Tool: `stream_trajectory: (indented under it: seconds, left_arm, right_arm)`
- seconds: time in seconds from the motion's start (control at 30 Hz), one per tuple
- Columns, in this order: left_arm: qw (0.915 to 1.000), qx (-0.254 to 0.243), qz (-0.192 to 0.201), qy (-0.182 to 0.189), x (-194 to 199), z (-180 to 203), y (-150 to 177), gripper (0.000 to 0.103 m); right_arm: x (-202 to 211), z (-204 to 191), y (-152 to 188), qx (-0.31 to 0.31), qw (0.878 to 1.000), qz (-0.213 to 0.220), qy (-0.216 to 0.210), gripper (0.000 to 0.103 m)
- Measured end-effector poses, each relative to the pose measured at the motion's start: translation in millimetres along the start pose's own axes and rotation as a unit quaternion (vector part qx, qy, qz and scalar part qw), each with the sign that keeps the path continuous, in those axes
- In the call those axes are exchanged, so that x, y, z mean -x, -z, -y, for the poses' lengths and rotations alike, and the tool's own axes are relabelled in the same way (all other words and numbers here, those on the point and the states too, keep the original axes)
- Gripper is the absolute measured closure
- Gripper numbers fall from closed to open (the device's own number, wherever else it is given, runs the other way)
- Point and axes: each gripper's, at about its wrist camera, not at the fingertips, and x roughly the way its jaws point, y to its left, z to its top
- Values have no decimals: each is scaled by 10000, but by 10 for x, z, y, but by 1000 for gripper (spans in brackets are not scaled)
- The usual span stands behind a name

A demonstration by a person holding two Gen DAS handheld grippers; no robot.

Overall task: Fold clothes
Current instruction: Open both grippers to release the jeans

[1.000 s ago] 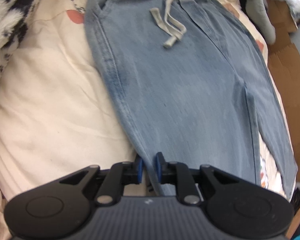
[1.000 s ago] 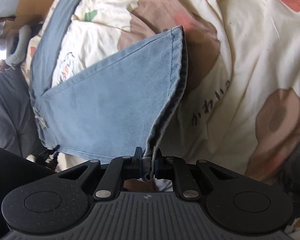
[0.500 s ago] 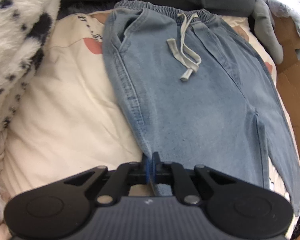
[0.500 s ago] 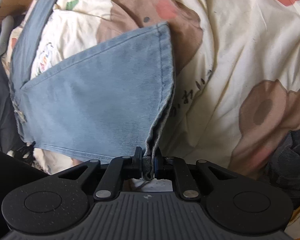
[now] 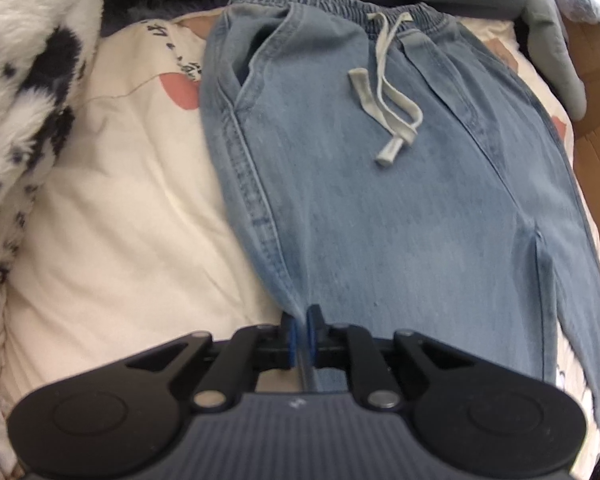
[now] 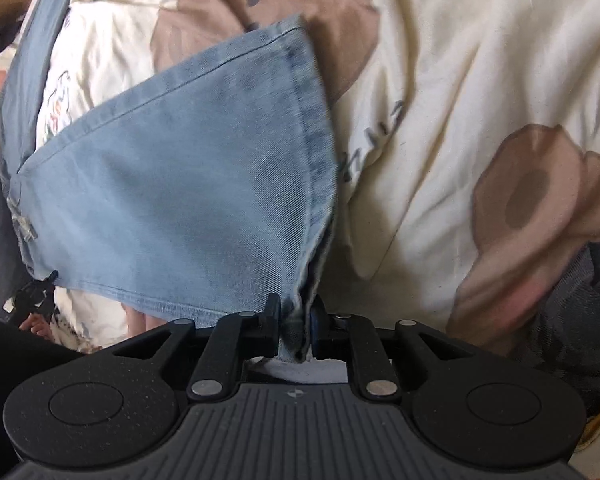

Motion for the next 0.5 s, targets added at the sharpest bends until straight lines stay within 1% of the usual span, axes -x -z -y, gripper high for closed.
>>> stream_trajectory:
  seconds: [0.03, 0.07, 0.13, 0.23, 0.33, 0.5]
  left_arm:
    - [10000, -26, 4, -6, -16, 10, -16, 94]
    - [10000, -39, 29, -8, -20, 13, -36, 93]
    - [9999, 23, 115, -2, -4, -7, -87, 92]
    - [9993, 199, 307, 8, 86, -108, -139, 88]
    - [9986, 239, 469, -39, 118, -179, -208, 83]
    - [9973, 442, 591, -48, 118, -348, -389, 82]
  right_arm:
    - [11, 20, -10, -12, 10000, 21, 23, 83]
    - [22, 39, -16, -37, 10000, 27, 48, 75]
    - [60, 69, -24, -59, 9999, 63, 114, 70]
    - [143, 94, -49, -59, 9996, 178, 206, 61]
    - [228, 104, -117, -75, 9990, 357, 247, 61]
    - [329, 65, -284, -69, 9962, 803, 323, 60]
